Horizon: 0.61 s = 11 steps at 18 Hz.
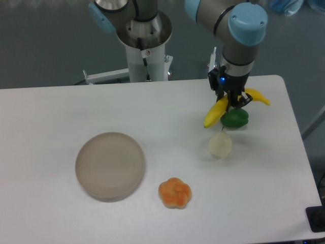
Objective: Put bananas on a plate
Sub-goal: 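Lift the grasped yellow banana up from beside the green pepper, then carry the banana over to the round grey plate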
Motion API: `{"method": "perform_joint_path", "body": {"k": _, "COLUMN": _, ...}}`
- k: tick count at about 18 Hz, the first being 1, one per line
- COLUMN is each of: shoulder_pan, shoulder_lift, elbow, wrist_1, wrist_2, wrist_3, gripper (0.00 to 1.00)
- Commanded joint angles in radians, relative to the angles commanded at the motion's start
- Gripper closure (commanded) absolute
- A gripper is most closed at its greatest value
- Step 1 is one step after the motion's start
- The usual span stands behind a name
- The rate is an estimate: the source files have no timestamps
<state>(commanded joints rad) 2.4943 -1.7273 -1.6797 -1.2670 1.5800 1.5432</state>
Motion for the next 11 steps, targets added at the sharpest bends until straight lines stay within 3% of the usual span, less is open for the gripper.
{"method": "perform_joint_path", "body": {"k": 6, "shoulder_pan": -0.021, "shoulder_lift": 0.002, "elbow": 0.0, "wrist_1": -0.005, "wrist_2": -0.011, "wrist_3": -0.008, "gripper": 0.73}}
{"method": "perform_joint_path", "body": {"k": 11, "shoulder_pan": -0.133, "shoulder_lift": 0.005, "elbow": 0.0, "wrist_1": 0.001, "wrist_2": -0.06, "wrist_3": -0.095, "gripper": 0.75}}
